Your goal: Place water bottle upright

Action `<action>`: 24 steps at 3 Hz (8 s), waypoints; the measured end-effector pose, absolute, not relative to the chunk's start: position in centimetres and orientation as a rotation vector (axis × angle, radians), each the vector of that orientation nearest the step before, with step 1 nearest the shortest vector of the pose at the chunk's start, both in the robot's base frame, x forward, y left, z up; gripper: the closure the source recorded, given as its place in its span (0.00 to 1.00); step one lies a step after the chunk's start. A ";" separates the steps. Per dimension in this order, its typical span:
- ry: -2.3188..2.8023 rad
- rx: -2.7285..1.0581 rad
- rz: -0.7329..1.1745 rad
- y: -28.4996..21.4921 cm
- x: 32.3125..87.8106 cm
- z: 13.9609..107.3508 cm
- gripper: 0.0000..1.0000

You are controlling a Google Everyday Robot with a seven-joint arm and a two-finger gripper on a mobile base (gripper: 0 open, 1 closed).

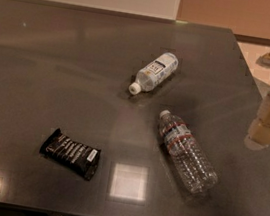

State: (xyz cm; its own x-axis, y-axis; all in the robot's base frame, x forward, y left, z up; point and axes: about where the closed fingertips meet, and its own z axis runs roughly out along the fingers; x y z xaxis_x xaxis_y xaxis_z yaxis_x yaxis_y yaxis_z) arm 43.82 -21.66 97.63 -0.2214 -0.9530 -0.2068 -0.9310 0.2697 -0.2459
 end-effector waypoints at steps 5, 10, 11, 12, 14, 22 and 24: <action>2.618 -1.405 0.013 -16.1 45.3 92.3 0.00; 3.060 -0.717 -0.033 -13.0 45.3 85.5 0.00; 3.094 -0.681 -0.047 -13.1 45.5 84.6 0.18; 3.111 -0.677 -0.043 -12.8 45.7 84.0 0.41; 2.988 -0.853 -0.043 -10.8 46.3 87.0 0.88; 1.675 -1.165 0.422 -9.3 49.1 98.6 1.00; 1.440 -1.137 0.497 -9.7 47.3 97.5 1.00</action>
Offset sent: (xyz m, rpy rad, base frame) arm 0.0041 0.0019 -0.0066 0.0056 0.0496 -0.0708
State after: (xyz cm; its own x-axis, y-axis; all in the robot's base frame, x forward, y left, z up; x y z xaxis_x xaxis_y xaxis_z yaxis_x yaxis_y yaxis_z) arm 47.28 -9.71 97.54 0.1496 -0.3528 -0.9237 -0.8473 0.4357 -0.3037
